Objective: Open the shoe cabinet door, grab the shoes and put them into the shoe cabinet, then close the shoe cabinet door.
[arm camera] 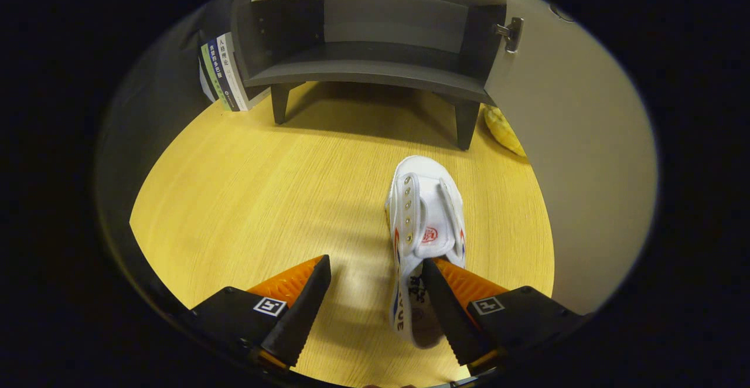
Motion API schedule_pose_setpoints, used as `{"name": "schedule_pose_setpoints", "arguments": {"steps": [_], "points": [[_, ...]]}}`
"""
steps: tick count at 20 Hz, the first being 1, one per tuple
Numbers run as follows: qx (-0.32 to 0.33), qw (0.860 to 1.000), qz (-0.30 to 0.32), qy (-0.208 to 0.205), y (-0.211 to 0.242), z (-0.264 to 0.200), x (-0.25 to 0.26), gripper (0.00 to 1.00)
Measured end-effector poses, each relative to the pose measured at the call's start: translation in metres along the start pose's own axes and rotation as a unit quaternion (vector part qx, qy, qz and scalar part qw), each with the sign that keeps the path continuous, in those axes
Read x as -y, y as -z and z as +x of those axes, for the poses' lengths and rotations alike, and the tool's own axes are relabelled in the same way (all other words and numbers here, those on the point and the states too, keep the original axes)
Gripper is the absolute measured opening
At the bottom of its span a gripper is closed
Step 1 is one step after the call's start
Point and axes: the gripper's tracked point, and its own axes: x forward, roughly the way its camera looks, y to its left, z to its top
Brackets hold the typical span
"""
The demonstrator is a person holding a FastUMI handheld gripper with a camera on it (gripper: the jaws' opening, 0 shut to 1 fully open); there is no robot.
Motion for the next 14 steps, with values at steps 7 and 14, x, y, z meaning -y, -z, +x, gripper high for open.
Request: {"name": "schedule_pose_setpoints", "arguments": {"steps": [7,14], "points": [[0.016,0.999,-0.017,0.037,-0.013,0.031,0.018,0.55],[0.024,0.999,-0.010,0.021,-0.016,0.035,0.017,0.06]]}}
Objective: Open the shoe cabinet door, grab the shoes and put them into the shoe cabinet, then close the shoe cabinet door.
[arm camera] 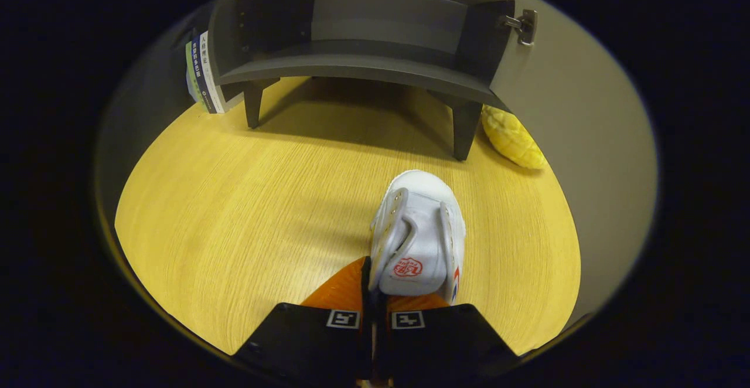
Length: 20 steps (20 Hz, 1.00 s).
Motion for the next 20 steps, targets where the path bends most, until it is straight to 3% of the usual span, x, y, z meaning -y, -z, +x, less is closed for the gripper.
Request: {"name": "schedule_pose_setpoints", "arguments": {"steps": [5,10,20], "points": [[0.029,0.999,0.018,0.005,-0.011,-0.016,0.002,0.02],[0.078,0.997,-0.006,0.025,-0.033,-0.053,-0.001,0.02],[0.156,0.987,0.026,0.027,-0.100,-0.186,-0.016,0.02]]}}
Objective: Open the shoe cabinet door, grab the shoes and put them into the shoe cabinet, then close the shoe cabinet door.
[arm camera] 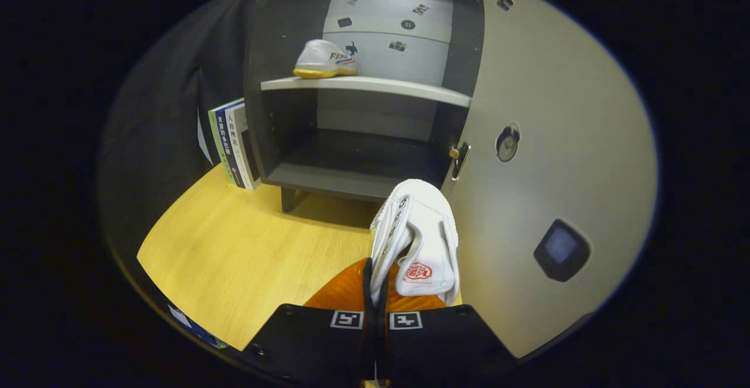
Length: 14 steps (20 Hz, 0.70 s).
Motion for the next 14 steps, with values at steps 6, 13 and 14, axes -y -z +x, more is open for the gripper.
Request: {"name": "schedule_pose_setpoints", "arguments": {"steps": [6,13,14], "points": [[0.039,0.999,0.014,-0.007,-0.081,-0.057,-0.013,0.02],[0.126,0.992,0.012,0.000,-0.210,-0.064,0.000,0.02],[0.137,0.991,0.010,0.003,-0.228,-0.058,0.005,0.02]]}}
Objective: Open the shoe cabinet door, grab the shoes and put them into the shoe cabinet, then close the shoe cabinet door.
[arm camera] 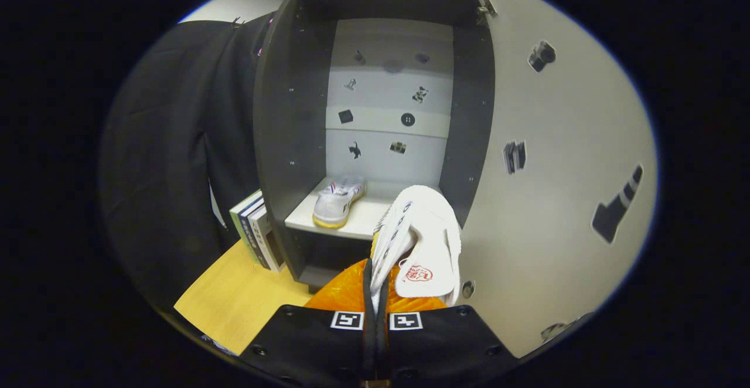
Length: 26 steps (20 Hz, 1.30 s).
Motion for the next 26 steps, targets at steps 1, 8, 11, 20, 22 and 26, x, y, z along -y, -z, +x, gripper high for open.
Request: {"name": "schedule_pose_setpoints", "arguments": {"steps": [1,8,11,20,22,26], "points": [[0.011,1.000,0.001,0.003,-0.016,0.013,0.006,0.02],[0.027,0.999,0.019,0.030,-0.090,0.124,0.044,0.02],[0.014,0.999,0.019,0.035,-0.097,0.173,0.052,0.02],[-0.065,0.997,-0.007,0.029,-0.043,0.276,0.044,0.02],[-0.077,0.997,-0.012,0.025,-0.037,0.287,0.040,0.02],[-0.096,0.995,0.006,0.028,-0.025,0.295,0.037,0.07]]}}
